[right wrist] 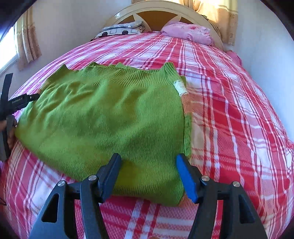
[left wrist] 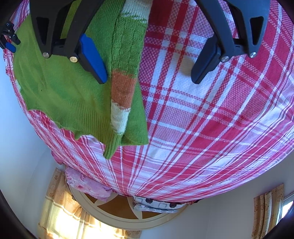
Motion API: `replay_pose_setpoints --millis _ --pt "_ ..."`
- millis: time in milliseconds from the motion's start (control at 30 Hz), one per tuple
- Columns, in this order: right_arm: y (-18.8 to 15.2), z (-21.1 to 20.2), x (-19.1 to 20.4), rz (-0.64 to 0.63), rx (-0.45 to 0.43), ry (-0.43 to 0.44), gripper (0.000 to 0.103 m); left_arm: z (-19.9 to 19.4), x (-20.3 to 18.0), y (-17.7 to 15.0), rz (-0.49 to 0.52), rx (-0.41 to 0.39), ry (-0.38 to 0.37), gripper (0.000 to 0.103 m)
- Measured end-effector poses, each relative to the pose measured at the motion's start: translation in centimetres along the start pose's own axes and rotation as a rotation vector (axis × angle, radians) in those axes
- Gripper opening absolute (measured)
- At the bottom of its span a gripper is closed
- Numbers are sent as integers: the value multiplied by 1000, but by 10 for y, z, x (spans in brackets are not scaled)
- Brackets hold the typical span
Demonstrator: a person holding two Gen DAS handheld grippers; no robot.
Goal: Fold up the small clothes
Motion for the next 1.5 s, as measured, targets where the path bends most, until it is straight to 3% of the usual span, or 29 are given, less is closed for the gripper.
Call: replay_pose_setpoints --millis 233,333,400,500,600,667,800,867,967,1067,1200,1500 --pt "-5 -7 -7 53 -7 -15 63 -11 5 -14 15 14 -1 102" --pt "-1 -15 -10 81 -21 -83 63 -17 8 -21 19 20 -1 103" --pt "1 -21 -10 95 -42 -50 63 -21 10 -26 23 21 11 103" --pt "1 -6 -5 38 31 -95 63 -25 11 -32 30 22 24 103" --pt "-4 2 -23 138 47 -45 67 -30 10 -38 44 26 32 103" --pt "-4 -8 -26 166 23 -65 67 -34 13 -42 47 29 24 103" --pt "5 -31 0 81 -70 -54 68 -38 14 -48 58 36 13 103" --pt "8 -28 13 23 -60 -38 68 -37 13 -47 60 39 17 103" --pt "5 0 19 -6 50 -19 69 -36 11 -49 78 42 34 103" --pt "8 -3 19 16 42 -43 69 -39 12 -53 85 43 33 103" --pt "15 -15 40 -72 31 -103 69 -40 11 -55 95 49 43 103" --pt "43 -35 104 -233 -65 -22 70 -49 15 -54 89 69 39 103"
Point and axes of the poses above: each gripper's, at about its wrist camera, not at the fingertips, and z roughly the way its jaws point, x to its left, y to its top, the point moved 1 cm from there along z, roughly the way its jaws point, and after that the axes turned 13 degrees about -z, right-handed, at the moved point
